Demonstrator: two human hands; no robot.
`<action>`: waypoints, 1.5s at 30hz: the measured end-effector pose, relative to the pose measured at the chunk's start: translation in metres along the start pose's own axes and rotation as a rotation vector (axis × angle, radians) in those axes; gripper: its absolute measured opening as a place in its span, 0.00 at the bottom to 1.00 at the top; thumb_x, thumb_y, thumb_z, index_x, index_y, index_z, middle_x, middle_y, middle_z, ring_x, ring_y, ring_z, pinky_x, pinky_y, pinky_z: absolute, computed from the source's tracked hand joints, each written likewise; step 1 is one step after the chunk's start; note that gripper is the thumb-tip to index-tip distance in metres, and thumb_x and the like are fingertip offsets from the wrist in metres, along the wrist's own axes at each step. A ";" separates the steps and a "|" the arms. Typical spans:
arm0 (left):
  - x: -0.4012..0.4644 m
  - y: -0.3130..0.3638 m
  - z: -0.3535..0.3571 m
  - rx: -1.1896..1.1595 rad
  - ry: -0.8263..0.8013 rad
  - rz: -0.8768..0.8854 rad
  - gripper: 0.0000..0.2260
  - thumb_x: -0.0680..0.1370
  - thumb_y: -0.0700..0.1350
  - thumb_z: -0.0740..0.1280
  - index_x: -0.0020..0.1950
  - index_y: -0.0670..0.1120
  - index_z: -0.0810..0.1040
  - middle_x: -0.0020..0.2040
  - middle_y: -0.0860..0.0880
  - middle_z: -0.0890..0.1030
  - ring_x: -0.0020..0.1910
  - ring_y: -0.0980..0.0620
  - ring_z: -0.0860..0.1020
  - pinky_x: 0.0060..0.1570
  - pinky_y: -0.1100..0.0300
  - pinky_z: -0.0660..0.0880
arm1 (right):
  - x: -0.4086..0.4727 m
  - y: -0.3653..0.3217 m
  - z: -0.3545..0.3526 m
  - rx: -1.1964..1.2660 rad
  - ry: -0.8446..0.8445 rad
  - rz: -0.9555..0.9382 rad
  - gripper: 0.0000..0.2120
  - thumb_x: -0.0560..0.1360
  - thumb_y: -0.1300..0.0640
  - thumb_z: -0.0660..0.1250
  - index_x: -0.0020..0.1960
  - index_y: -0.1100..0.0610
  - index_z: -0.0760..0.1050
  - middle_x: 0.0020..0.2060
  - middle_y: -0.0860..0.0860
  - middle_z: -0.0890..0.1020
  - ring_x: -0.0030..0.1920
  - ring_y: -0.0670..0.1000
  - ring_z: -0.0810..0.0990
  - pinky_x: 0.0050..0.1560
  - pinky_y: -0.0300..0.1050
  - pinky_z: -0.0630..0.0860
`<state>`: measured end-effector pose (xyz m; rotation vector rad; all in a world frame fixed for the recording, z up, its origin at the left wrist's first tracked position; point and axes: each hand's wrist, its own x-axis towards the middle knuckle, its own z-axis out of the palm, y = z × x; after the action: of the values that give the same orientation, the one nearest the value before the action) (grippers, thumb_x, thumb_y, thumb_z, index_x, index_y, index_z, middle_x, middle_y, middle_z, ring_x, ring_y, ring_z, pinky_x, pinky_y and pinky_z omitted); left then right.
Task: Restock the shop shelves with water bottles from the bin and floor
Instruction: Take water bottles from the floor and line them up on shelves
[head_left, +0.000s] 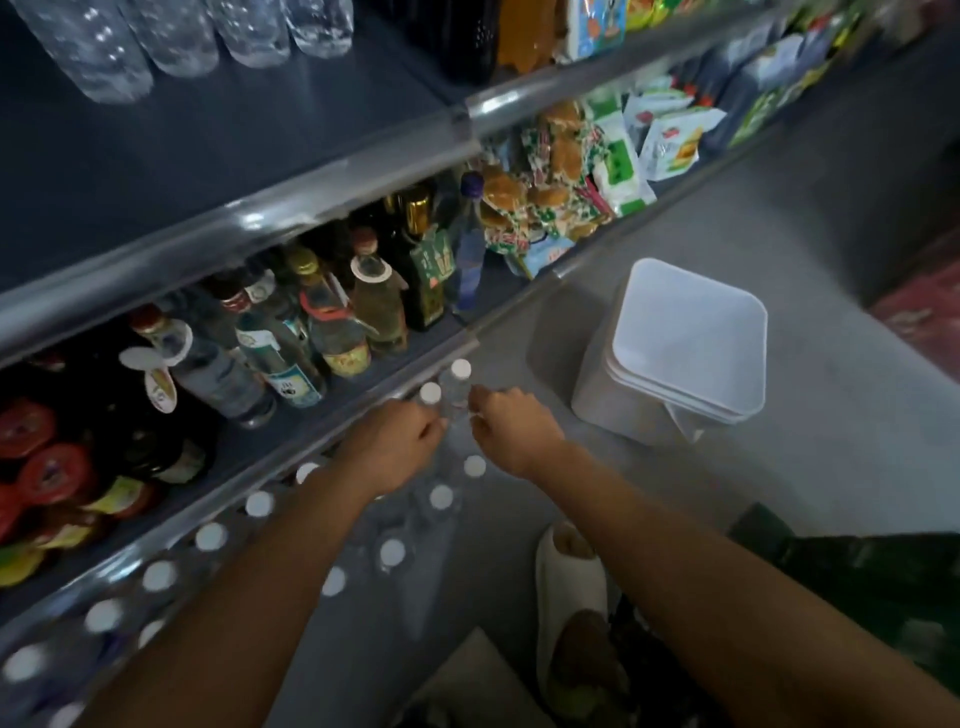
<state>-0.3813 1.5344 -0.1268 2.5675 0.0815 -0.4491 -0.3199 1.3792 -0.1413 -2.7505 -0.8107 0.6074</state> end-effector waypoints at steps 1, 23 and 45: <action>0.001 -0.004 0.009 -0.001 -0.015 -0.010 0.17 0.82 0.50 0.57 0.38 0.42 0.73 0.39 0.42 0.77 0.41 0.42 0.76 0.42 0.49 0.74 | -0.002 0.007 0.013 0.011 -0.042 0.028 0.13 0.79 0.57 0.58 0.61 0.60 0.70 0.56 0.63 0.77 0.56 0.64 0.75 0.50 0.52 0.71; 0.037 -0.061 0.090 0.084 -0.115 -0.051 0.14 0.81 0.49 0.58 0.49 0.42 0.78 0.48 0.39 0.81 0.48 0.40 0.79 0.41 0.55 0.69 | 0.039 0.033 0.131 -0.051 -0.246 0.131 0.23 0.78 0.57 0.61 0.71 0.57 0.60 0.60 0.62 0.75 0.60 0.65 0.75 0.55 0.54 0.73; 0.015 -0.015 0.033 0.137 -0.236 -0.099 0.13 0.81 0.49 0.58 0.52 0.43 0.78 0.54 0.41 0.80 0.53 0.40 0.78 0.47 0.55 0.72 | -0.007 0.028 0.000 0.236 0.036 0.085 0.15 0.74 0.53 0.68 0.54 0.62 0.71 0.47 0.64 0.80 0.50 0.66 0.77 0.47 0.54 0.73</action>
<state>-0.3790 1.5297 -0.1658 2.6307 0.0962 -0.8175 -0.3120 1.3525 -0.1473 -2.5816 -0.5764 0.6235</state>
